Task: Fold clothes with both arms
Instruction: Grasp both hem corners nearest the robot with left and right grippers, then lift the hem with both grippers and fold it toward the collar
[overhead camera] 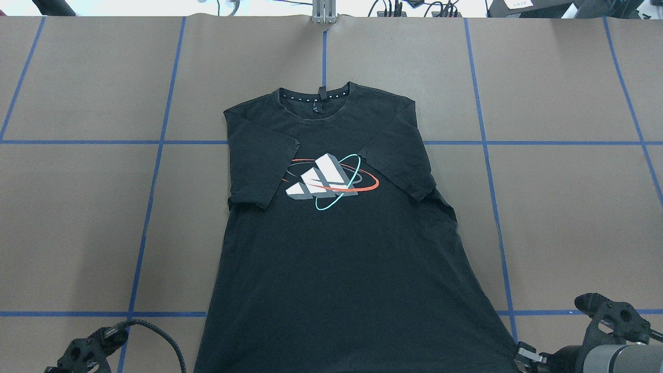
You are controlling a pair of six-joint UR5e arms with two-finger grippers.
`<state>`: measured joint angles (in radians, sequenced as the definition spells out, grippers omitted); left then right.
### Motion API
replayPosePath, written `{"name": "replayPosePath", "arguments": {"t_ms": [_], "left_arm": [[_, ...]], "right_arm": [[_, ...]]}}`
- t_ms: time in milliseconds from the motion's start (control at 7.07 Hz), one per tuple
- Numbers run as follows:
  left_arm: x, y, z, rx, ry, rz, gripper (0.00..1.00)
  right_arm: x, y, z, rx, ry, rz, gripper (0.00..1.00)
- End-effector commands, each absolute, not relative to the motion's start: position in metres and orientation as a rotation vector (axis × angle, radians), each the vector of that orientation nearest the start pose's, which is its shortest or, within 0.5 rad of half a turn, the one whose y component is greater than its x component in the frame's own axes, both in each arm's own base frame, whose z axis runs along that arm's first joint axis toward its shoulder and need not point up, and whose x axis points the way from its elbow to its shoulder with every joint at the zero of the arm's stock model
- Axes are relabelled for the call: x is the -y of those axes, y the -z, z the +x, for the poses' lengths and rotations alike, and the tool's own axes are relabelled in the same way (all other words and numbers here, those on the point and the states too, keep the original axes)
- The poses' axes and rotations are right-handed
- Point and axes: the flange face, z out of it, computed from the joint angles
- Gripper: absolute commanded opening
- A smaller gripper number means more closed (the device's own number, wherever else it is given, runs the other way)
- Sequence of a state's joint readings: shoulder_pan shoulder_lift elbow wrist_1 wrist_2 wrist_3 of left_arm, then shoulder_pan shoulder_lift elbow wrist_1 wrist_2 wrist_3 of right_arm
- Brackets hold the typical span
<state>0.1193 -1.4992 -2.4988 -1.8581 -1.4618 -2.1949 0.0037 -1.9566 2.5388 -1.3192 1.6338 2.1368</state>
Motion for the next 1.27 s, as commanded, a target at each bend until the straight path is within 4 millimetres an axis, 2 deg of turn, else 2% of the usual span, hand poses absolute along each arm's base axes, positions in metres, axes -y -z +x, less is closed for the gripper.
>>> {"name": "replayPosePath", "arguments": {"t_ms": [0,142,283,425,566,708,849,991,1132], "left_arm": [[0.142,-0.224,0.341,-1.153,0.568,-0.362,0.0],[0.177,-0.21,0.333,-1.207,0.613,-0.345,0.0],[0.198,-0.208,0.335,-1.226,0.658,-0.307,0.0],[0.231,-0.211,0.338,-1.237,0.699,-0.239,0.0],[0.263,-0.217,0.334,-1.232,0.722,-0.166,0.0],[0.292,-0.229,0.331,-1.204,0.732,-0.141,0.0],[0.324,-0.232,0.326,-1.197,0.744,-0.096,0.0],[0.358,-0.244,0.338,-1.166,0.793,-0.07,0.0],[0.397,-0.255,0.353,-1.145,0.836,-0.04,0.0]], "right_arm": [[0.151,-0.326,-0.297,0.814,-0.543,-0.335,0.0],[0.17,-0.309,-0.298,0.869,-0.577,-0.368,0.0],[0.199,-0.305,-0.301,0.895,-0.628,-0.404,0.0],[0.231,-0.309,-0.3,0.906,-0.658,-0.437,0.0],[0.271,-0.307,-0.298,0.948,-0.653,-0.388,0.0],[0.311,-0.311,-0.296,0.953,-0.695,-0.415,0.0],[0.357,-0.307,-0.291,0.98,-0.726,-0.408,0.0],[0.393,-0.309,-0.294,0.961,-0.74,-0.383,0.0],[0.431,-0.303,-0.297,0.932,-0.74,-0.345,0.0]]}}
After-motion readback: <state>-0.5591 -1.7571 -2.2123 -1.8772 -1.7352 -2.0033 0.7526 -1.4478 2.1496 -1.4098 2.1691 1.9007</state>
